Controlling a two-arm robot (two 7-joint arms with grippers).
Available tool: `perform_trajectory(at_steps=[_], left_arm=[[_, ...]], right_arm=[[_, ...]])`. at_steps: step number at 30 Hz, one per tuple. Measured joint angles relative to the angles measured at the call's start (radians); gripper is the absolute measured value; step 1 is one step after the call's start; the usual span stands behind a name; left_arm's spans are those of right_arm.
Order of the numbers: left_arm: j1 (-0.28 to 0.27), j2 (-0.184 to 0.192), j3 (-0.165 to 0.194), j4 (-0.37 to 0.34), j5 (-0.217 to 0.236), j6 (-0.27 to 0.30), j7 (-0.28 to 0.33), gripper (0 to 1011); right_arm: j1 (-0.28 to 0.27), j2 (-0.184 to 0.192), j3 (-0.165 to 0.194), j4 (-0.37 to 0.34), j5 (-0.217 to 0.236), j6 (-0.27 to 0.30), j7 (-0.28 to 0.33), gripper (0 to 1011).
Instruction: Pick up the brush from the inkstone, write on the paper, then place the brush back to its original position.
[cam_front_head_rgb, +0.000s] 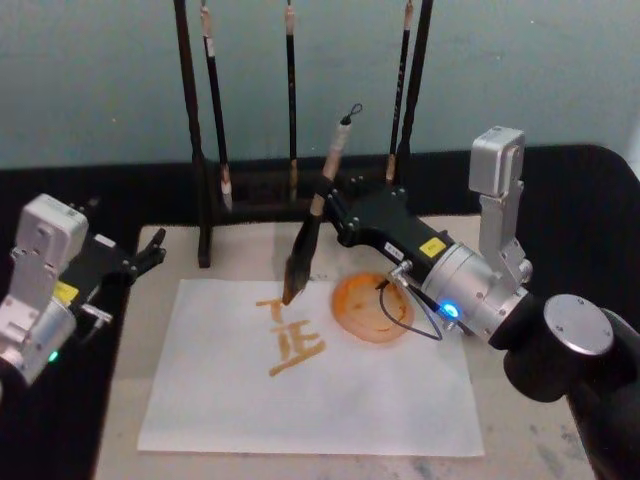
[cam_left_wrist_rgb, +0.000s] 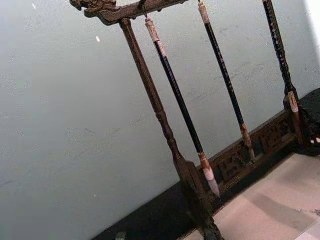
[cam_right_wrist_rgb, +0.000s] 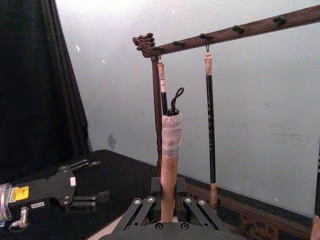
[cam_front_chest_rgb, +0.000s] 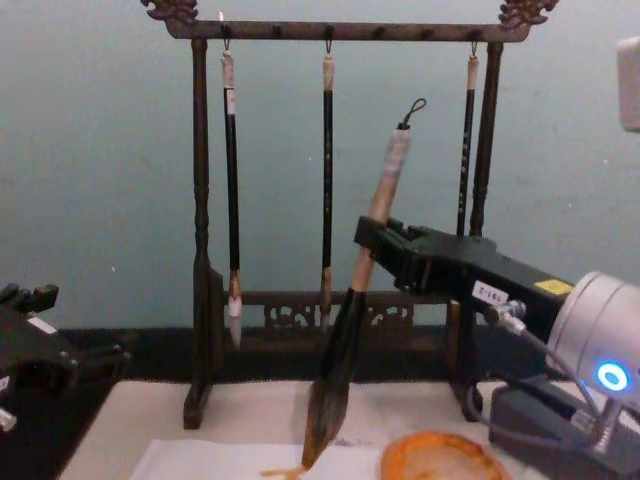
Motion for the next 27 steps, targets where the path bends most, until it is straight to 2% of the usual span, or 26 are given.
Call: perform_trajectory(at_steps=[27], left_arm=[[0.000,0.000,0.000,0.000,0.000,0.000,0.000,1010]], right_arm=[[-0.009,-0.052,0.034,0.033,-0.061,0.027,0.034,168]])
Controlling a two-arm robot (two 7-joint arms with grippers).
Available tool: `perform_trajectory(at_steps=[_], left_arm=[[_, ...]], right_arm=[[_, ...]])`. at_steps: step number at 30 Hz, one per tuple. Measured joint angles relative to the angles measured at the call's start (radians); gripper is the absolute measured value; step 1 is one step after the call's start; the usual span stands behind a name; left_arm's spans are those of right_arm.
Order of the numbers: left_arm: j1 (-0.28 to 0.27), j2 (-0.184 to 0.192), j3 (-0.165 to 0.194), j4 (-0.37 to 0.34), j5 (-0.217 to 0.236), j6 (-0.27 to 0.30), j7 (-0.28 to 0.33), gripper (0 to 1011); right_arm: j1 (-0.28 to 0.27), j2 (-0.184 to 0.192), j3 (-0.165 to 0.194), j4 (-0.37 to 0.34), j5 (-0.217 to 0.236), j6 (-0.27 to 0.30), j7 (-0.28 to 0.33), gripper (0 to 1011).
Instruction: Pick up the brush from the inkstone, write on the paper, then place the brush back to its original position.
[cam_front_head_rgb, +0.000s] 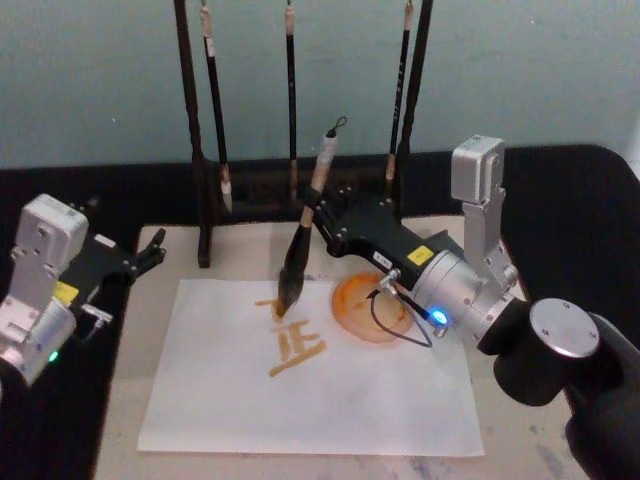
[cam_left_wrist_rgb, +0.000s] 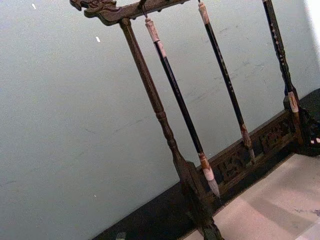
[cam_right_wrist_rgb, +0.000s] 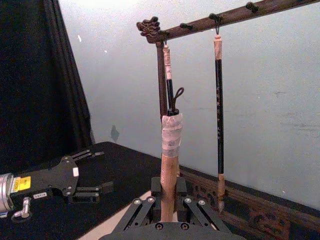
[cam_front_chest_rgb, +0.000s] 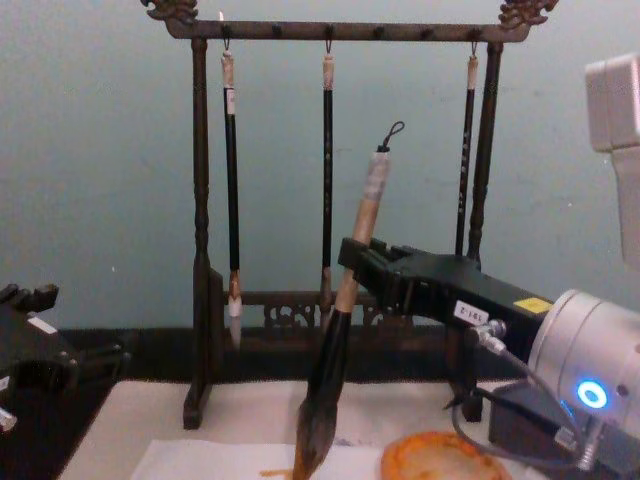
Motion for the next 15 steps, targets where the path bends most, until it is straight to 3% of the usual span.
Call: perform_trajectory(at_steps=[15], left_arm=[[0.000,0.000,0.000,0.000,0.000,0.000,0.000,1010]], right_arm=[[-0.002,-0.028,0.027,0.015,-0.027,0.006,0.013,168]])
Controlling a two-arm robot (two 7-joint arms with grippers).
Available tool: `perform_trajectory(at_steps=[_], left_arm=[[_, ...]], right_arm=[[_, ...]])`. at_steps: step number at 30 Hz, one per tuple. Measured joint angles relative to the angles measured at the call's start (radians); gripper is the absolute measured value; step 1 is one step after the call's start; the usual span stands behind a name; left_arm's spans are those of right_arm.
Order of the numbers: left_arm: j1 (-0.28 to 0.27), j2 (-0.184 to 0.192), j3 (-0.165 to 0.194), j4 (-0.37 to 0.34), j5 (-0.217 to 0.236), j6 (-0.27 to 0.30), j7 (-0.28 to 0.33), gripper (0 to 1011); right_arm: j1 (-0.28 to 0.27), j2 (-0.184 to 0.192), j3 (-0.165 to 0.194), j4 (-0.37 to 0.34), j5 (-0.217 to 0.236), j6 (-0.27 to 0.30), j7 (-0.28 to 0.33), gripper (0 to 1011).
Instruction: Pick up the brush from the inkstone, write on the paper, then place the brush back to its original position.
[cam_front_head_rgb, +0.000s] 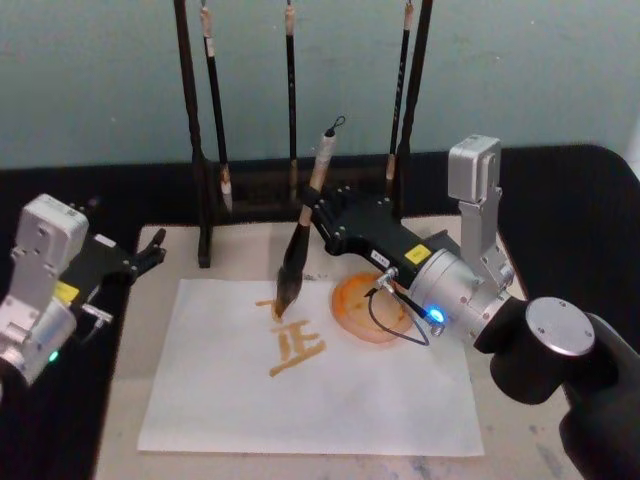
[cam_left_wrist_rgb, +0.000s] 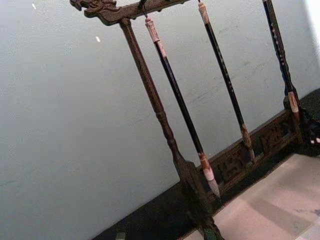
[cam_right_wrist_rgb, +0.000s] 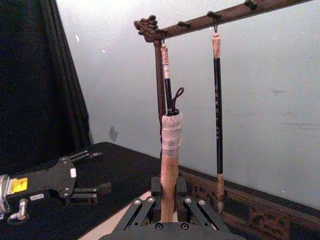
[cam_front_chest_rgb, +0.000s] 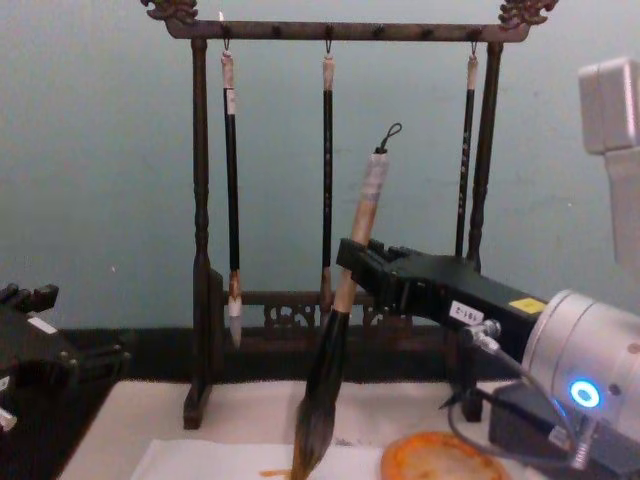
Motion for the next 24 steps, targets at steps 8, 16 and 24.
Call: perform_trajectory(at_steps=[8,16,24], left_arm=[[0.000,0.000,0.000,0.000,0.000,0.000,0.000,1010],[0.000,0.000,0.000,0.000,0.000,0.000,0.000,1010],[0.000,0.000,0.000,0.000,0.000,0.000,0.000,1010]], right_arm=[[0.000,-0.013,0.013,0.008,-0.011,0.003,0.010,168],[-0.003,-0.018,0.020,0.013,-0.024,0.005,0.013,168],[-0.011,-0.018,0.027,0.006,-0.037,0.004,0.013,168]])
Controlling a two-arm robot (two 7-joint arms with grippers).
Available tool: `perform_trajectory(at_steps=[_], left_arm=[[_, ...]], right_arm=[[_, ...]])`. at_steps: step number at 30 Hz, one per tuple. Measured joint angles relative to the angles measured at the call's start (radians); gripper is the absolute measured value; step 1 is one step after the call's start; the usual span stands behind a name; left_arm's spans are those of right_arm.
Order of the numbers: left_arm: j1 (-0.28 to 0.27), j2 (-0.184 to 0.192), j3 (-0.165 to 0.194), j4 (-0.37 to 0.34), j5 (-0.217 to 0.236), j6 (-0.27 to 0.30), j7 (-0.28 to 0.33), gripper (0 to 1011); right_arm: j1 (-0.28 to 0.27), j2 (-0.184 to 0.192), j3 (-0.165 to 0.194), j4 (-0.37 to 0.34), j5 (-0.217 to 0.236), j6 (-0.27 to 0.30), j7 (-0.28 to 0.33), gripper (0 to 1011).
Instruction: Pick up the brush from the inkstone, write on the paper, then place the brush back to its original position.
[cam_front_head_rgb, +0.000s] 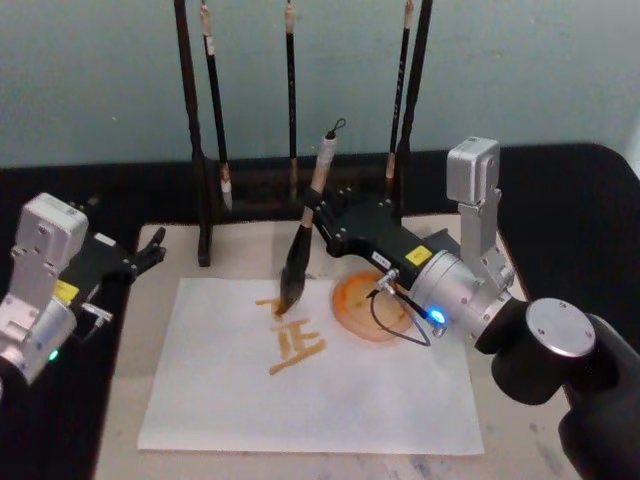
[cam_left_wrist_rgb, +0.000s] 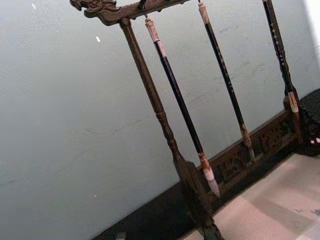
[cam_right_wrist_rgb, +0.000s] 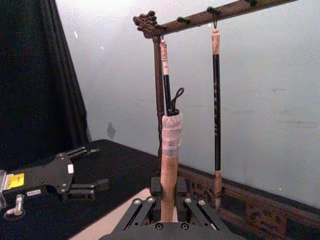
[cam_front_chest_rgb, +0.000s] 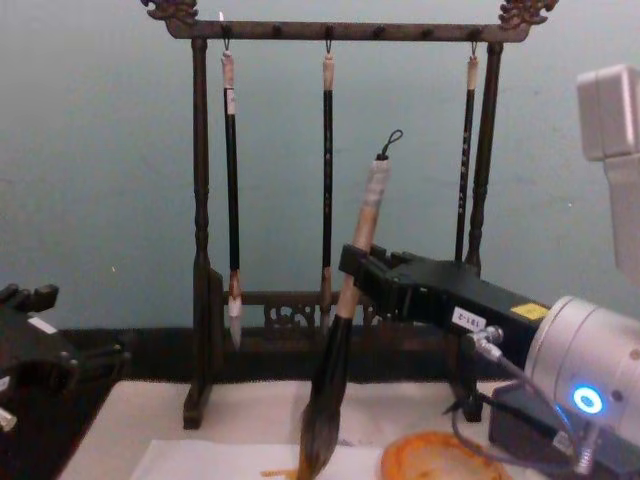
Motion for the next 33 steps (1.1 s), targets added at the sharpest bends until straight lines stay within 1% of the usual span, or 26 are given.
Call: perform_trajectory(at_steps=[24,33], left_arm=[[0.000,0.000,0.000,0.000,0.000,0.000,0.000,1010],[0.000,0.000,0.000,0.000,0.000,0.000,0.000,1010]], right_arm=[[-0.027,0.015,0.019,-0.042,-0.033,-0.001,-0.014,168],[-0.040,0.016,0.032,-0.070,-0.034,-0.011,-0.017,168]])
